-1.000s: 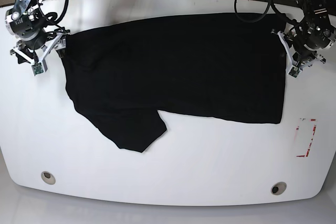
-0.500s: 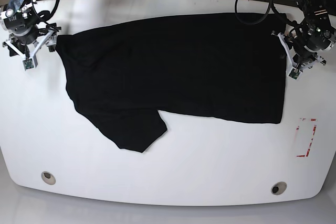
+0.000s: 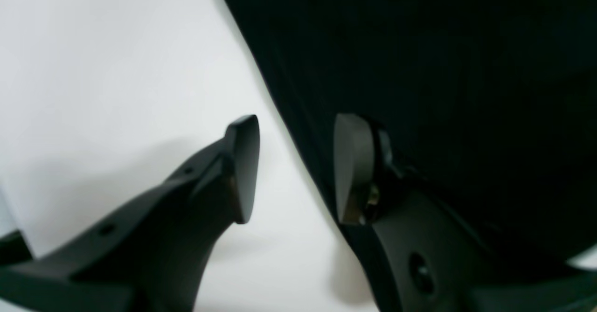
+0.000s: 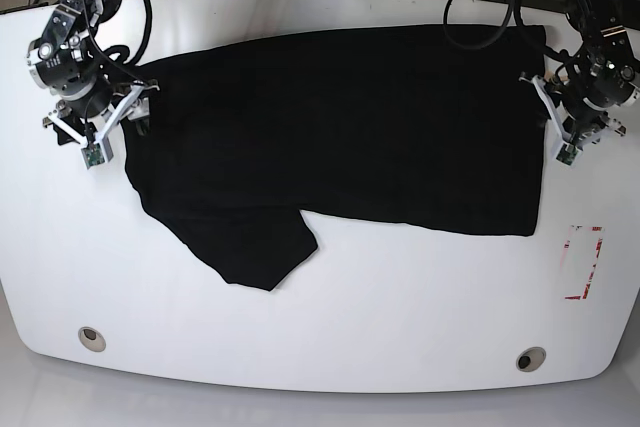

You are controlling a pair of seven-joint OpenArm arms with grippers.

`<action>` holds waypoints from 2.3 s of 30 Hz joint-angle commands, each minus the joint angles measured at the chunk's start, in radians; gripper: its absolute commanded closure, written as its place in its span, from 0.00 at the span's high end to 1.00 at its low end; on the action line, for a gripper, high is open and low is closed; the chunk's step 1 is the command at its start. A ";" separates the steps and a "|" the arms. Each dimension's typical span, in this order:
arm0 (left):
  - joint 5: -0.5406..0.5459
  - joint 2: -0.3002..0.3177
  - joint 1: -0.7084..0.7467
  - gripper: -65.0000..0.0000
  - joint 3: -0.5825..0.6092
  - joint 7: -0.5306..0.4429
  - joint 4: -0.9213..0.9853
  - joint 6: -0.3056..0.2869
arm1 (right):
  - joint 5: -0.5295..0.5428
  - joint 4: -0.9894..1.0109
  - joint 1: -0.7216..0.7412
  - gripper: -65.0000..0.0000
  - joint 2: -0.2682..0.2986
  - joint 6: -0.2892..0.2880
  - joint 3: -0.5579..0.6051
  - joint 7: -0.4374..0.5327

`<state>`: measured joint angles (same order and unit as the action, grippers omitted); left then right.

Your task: Layout the t-shirt on the table in an organized manner, then fold the t-shirt properly

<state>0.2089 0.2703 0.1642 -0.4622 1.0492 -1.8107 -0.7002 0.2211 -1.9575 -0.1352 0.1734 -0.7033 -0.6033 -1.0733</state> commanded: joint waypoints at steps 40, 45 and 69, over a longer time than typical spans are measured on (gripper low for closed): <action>-0.001 -0.167 0.130 0.16 -0.073 -0.218 -0.056 0.002 | -0.137 -0.032 -0.051 0.45 -0.119 0.005 -0.007 0.025; 0.001 -0.168 0.153 0.24 -0.073 -0.231 -0.090 0.002 | -0.139 -0.030 -0.083 0.61 -0.111 0.005 -0.020 0.026; 0.007 -0.165 0.235 0.39 -0.129 -0.226 -0.117 0.002 | -0.128 0.224 -0.099 0.82 -0.073 0.005 -0.065 0.137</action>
<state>0.2062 0.0914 0.4011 -0.5720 0.8433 -1.9083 -0.7010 0.1020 -1.7363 -0.2440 0.0895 -0.7002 -0.6682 -0.9451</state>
